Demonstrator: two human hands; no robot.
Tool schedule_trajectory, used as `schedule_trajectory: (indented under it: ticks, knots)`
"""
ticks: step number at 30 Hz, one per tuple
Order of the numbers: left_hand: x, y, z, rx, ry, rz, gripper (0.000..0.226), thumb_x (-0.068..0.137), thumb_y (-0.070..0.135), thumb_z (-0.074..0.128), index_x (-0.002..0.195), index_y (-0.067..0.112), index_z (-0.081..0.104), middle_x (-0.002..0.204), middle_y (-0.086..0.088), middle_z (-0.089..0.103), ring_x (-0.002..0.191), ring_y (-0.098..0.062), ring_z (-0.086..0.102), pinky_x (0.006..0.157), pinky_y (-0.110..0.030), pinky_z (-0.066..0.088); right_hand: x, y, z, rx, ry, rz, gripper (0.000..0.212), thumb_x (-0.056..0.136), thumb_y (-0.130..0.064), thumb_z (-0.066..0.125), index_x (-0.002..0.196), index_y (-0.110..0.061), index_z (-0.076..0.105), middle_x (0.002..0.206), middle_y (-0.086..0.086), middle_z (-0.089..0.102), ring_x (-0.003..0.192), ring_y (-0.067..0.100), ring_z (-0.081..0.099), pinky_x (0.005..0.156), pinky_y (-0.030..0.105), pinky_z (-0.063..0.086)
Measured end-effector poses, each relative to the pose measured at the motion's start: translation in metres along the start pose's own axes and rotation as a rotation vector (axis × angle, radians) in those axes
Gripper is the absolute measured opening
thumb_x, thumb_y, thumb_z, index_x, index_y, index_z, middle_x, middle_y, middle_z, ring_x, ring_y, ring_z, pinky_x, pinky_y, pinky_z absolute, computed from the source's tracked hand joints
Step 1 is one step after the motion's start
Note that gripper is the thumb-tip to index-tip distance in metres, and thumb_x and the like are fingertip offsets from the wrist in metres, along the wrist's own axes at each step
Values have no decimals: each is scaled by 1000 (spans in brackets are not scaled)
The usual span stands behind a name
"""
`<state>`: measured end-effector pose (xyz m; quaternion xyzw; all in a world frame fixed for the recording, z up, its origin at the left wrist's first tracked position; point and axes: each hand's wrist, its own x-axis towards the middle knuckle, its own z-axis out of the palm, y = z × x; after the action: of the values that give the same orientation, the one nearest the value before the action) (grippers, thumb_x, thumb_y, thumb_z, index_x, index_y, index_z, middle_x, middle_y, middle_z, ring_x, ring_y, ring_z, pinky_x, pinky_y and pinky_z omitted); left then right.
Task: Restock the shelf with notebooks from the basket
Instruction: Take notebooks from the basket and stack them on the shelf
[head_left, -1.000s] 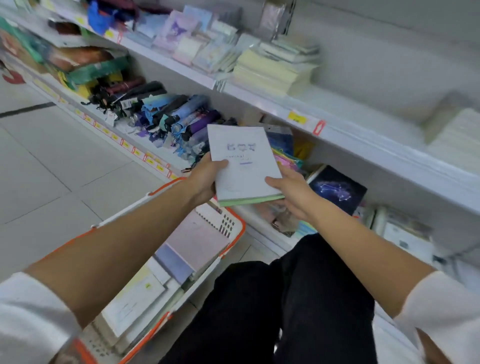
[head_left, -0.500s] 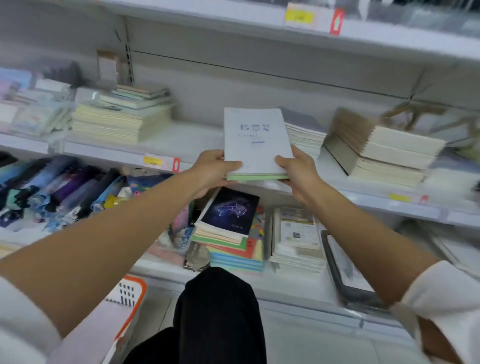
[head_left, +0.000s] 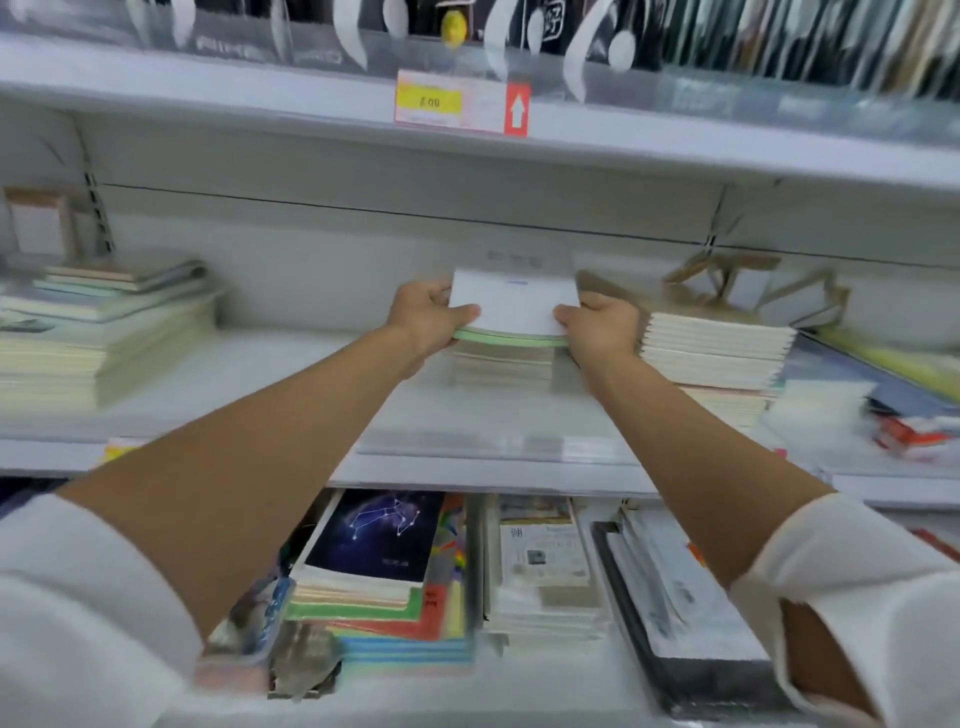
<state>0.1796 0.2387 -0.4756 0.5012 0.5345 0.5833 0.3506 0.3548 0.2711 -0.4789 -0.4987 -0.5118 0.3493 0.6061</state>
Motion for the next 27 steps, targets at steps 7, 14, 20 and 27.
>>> schedule_trajectory:
  ticks: [7, 14, 20, 27]
  knots:
    - [69, -26, 9, 394, -49, 52, 63, 85, 30, 73, 139, 8, 50, 137, -15, 54, 124, -26, 54, 107, -33, 42, 64, 35, 17, -162, 13, -29, 22, 85, -10, 67, 103, 4, 68, 85, 1, 58, 83, 11, 50, 73, 21, 37]
    - [66, -62, 0, 491, -70, 260, 65, 83, 47, 68, 139, 19, 49, 151, 1, 39, 128, -11, 45, 105, -26, 36, 61, 75, 16, -118, -149, 14, 54, 82, -35, 74, 126, -7, 59, 118, 0, 64, 110, 13, 60, 93, 25, 47]
    - [69, -72, 2, 462, -97, 255, 69, 88, 40, 66, 146, 14, 40, 151, 2, 40, 133, -7, 39, 96, -11, 24, 62, 88, 11, -19, -280, -10, 70, 75, -18, 82, 137, -7, 51, 85, -34, 62, 80, -19, 59, 67, -3, 38]
    - [82, -73, 8, 433, -12, 254, 69, 80, 38, 75, 139, 12, 50, 143, -2, 51, 128, -13, 50, 97, -16, 35, 77, 94, 17, -149, -240, -103, 78, 79, -36, 78, 142, -5, 45, 111, 4, 61, 105, 14, 55, 96, 24, 41]
